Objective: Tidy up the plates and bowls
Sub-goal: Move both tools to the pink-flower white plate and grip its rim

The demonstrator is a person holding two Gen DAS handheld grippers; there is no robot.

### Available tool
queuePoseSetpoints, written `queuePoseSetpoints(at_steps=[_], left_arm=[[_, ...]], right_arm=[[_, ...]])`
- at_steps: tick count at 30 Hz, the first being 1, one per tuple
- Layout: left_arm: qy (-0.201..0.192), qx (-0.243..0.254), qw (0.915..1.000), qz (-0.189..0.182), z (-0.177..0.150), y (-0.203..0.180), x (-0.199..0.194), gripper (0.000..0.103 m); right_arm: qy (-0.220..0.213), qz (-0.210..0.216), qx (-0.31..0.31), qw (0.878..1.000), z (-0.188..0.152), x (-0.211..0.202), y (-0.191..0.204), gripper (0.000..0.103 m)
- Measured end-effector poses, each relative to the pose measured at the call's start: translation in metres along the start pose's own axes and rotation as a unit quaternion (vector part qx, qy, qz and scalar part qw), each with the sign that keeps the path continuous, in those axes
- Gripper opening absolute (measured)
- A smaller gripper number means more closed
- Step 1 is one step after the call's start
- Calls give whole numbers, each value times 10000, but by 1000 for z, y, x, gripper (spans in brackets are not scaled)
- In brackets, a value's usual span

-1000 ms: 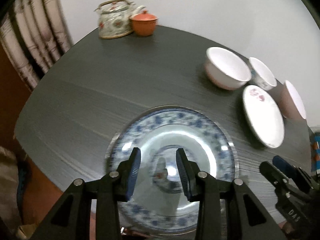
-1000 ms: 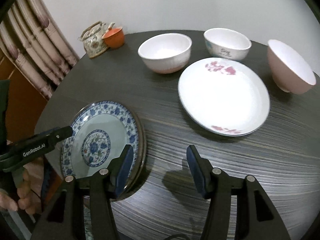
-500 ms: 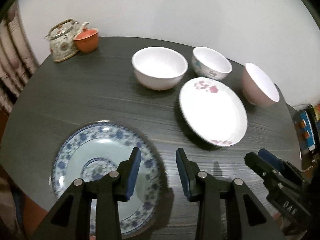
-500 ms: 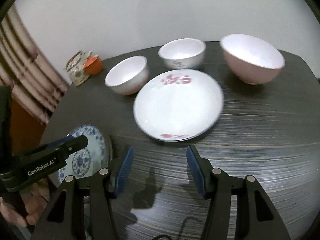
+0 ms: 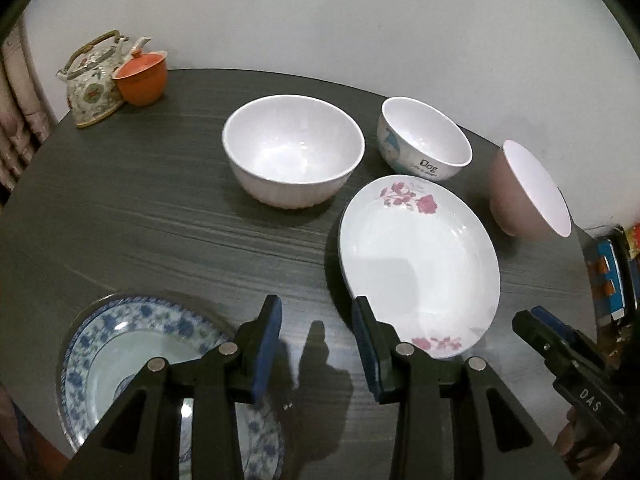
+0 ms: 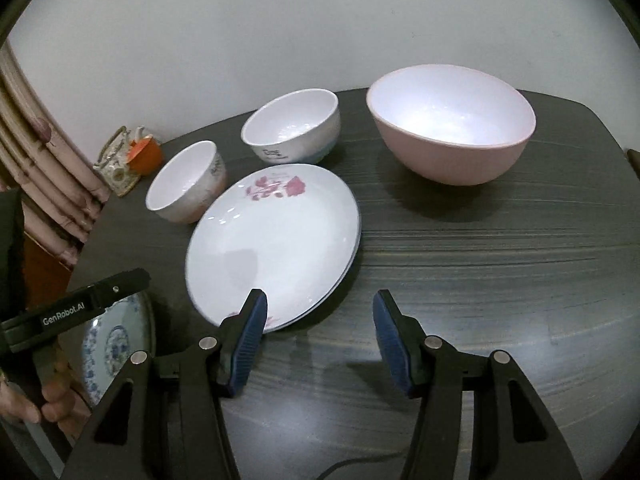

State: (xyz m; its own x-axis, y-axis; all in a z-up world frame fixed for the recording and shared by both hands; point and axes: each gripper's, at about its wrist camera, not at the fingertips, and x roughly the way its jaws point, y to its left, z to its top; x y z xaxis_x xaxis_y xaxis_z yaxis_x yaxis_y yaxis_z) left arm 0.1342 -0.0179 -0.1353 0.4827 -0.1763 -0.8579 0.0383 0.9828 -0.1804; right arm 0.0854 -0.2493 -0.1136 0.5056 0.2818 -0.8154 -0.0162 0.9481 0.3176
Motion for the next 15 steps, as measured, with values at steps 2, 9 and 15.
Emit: queuePoseSetpoints(at_steps=[2, 9, 15], left_arm=[[42, 30, 10000, -30, 3, -3, 7, 37], [237, 130, 9994, -222, 12, -12, 31, 37], [495, -56, 9977, -455, 23, -9, 51, 37]], right_arm=[[45, 17, 59, 10000, 4, 8, -5, 52], [180, 38, 118, 9998, 14, 26, -16, 42], [362, 183, 308, 9987, 25, 44, -27, 30]])
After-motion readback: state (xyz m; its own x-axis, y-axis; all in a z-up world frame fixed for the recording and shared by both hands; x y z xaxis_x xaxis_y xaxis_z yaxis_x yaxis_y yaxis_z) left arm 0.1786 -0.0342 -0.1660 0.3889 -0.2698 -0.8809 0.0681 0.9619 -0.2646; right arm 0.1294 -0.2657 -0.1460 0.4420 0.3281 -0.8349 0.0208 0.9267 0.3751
